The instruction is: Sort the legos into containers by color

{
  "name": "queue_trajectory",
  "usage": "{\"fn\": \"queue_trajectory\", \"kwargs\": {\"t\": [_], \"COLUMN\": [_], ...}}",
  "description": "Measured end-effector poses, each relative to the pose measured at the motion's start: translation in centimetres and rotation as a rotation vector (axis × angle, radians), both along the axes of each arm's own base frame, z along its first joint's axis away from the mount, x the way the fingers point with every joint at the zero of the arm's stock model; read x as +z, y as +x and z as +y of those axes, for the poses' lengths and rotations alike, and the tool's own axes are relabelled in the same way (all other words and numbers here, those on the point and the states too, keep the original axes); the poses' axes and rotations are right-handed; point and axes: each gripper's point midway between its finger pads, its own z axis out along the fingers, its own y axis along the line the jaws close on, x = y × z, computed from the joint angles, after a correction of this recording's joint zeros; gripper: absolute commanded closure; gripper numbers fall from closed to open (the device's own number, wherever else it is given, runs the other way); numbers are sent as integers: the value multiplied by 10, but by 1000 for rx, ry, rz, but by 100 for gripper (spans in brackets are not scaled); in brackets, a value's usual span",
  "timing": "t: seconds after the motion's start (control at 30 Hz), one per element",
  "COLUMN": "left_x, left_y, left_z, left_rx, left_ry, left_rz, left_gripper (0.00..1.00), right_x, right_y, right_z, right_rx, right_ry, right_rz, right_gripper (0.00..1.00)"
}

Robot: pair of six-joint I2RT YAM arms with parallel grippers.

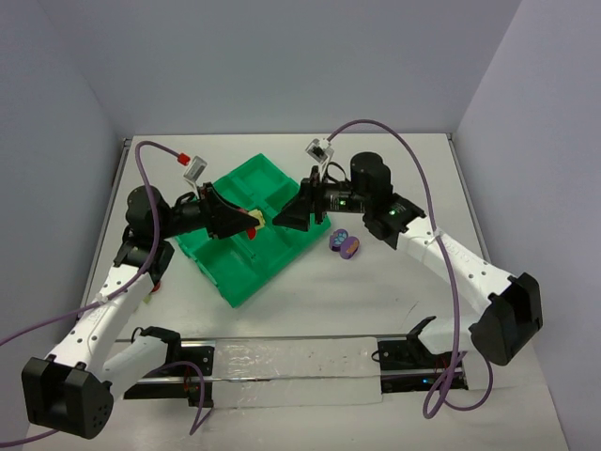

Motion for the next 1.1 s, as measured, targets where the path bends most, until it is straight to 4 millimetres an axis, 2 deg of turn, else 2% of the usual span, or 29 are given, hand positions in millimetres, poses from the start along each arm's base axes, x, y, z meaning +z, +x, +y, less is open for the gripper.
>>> {"fn": "queue_trajectory", "kwargs": {"t": [0.13, 0.23, 0.47, 0.53, 0.7, 0.83, 0.93, 1.1], "left_x": [-12, -17, -26, -28, -41, -42, -40, -37], "left_y": [11, 20, 30, 32, 25, 23, 22, 15], "left_z": [4, 7, 14, 14, 13, 13, 11, 5], "left_rx": [63, 132, 215, 211, 175, 143, 116, 83], "left_ry": [62, 126, 257, 277, 325, 351, 354, 339], "left_rz": [-5, -48, -227, -295, -428, -529, -584, -655], "left_gripper": [100, 100, 100, 100, 100, 100, 100, 100], "right_x": [4, 8, -18, -19, -1, 10, 8, -8], "right_y": [14, 16, -5, -9, -14, -14, -10, -2], "right_z": [-12, -19, -16, -14, -8, -2, 3, 12], "right_rx": [-140, -206, -196, -187, -134, -82, -55, -40], "right_ry": [-85, -92, -58, -42, 26, 68, 82, 85], "right_rz": [90, 214, 586, 658, 708, 715, 734, 790], "right_gripper": [16, 15, 15, 15, 15, 15, 15, 15]}}
